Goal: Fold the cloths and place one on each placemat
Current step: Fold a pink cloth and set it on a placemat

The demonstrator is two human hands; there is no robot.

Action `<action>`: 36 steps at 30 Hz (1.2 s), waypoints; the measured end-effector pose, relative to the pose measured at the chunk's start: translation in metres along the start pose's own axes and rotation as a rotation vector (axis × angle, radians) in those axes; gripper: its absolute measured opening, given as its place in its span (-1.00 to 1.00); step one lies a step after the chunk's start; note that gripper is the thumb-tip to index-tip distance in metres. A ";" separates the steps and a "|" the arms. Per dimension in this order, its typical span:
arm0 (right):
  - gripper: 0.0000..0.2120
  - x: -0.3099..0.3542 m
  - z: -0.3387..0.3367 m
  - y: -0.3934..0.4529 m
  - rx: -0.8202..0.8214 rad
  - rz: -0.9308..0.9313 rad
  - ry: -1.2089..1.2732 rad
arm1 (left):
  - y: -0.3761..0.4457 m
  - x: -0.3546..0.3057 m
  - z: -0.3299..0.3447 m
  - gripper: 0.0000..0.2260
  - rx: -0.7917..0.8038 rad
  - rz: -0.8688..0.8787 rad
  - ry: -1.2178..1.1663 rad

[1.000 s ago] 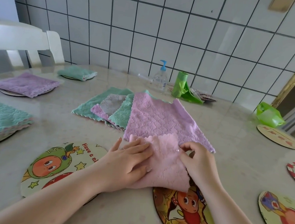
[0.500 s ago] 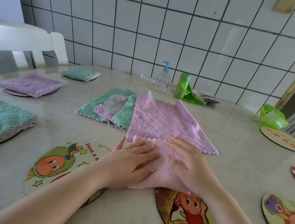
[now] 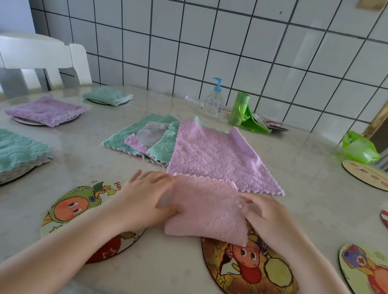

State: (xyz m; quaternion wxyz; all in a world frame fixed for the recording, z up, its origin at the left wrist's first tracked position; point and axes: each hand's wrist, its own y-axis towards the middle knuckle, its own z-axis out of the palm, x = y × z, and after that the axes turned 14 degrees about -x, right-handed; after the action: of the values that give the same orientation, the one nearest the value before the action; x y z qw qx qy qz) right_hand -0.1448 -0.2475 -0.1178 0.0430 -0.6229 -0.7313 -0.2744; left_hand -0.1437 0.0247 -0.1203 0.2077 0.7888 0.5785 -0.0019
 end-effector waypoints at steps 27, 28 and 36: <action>-0.59 0.101 0.020 -0.007 0.042 0.118 0.740 | -0.050 0.046 -0.064 -0.58 -0.215 -0.357 -0.763; -0.59 0.113 0.025 -0.008 0.109 0.156 0.807 | -0.056 0.057 -0.070 -0.58 -0.205 -0.368 -0.738; -0.61 0.153 0.063 -0.014 0.218 0.185 0.800 | -0.086 0.101 -0.084 -0.56 -0.153 -0.422 -0.652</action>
State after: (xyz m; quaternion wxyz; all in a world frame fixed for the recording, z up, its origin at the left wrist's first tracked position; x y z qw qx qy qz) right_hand -0.1737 -0.0841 -0.1141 0.4134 -0.5221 -0.6229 -0.4106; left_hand -0.2084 0.1657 -0.0960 0.4336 0.5928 0.6301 -0.2519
